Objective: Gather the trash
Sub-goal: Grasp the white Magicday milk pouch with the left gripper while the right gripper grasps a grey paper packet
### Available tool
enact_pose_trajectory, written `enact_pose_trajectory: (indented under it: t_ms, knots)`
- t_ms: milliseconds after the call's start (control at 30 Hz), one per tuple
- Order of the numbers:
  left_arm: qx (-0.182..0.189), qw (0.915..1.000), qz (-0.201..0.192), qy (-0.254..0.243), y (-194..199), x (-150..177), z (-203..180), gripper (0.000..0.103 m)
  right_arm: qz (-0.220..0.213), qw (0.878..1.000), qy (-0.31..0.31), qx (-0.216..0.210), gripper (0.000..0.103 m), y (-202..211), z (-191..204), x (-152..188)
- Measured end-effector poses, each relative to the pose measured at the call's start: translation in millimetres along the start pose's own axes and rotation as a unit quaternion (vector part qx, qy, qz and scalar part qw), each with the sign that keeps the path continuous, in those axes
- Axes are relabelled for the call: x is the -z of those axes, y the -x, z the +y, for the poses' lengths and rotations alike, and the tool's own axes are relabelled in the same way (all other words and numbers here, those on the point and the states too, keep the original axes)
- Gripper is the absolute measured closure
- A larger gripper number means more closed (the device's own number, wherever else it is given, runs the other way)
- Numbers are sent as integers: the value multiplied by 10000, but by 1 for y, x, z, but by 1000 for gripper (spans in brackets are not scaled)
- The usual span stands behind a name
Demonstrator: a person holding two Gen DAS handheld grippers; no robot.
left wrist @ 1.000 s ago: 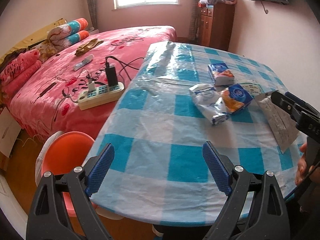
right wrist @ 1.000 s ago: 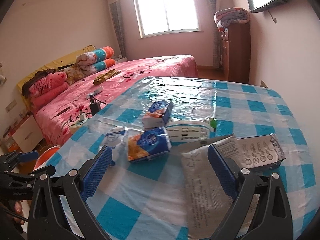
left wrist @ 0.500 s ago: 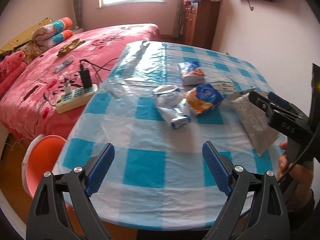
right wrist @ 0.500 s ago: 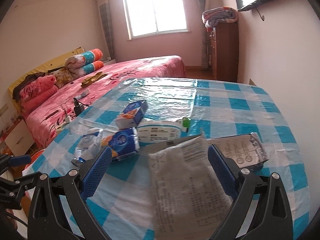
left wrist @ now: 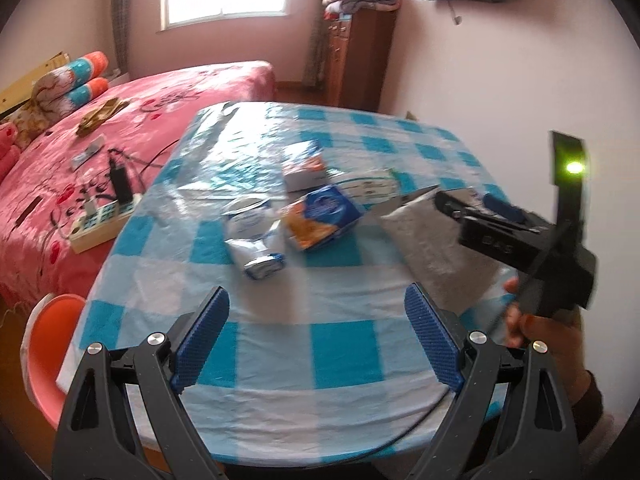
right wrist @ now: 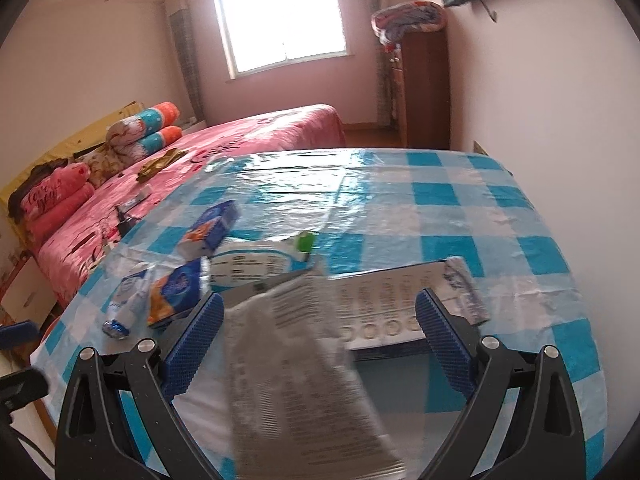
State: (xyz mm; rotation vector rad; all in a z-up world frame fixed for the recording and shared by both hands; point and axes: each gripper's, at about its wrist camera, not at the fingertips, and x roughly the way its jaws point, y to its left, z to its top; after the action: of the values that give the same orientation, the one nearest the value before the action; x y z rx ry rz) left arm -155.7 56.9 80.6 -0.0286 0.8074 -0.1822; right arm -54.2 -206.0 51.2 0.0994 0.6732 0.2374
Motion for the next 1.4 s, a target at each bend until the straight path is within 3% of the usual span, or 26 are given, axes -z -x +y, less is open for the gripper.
enact_pose_trajectory:
  t_ms: [167, 400, 667, 833, 1200, 1400]
  knots:
    - [292, 9990, -70, -332, 2, -3, -24, 13, 114, 9993, -325, 141, 8, -5, -29, 0]
    - [39, 9996, 34, -291, -18, -7, -12, 13, 248, 9973, -658, -217, 8, -5, -52, 2]
    - [-381, 9990, 205, 106, -57, -25, 33, 13, 422, 9922, -560, -1034, 8, -5, -36, 2]
    - [-347, 9972, 310, 589, -81, -32, 56, 13, 579, 9901, -405, -1212, 8, -9, -24, 6]
    - [-672, 9928, 456, 877, -112, -40, 71, 13, 713, 9879, 14, -1379, 8, -8, -5, 12]
    - [-787, 9912, 594, 886, -126, -40, 71, 28, 895, 9837, 80, -1556, 8, -13, -3, 15]
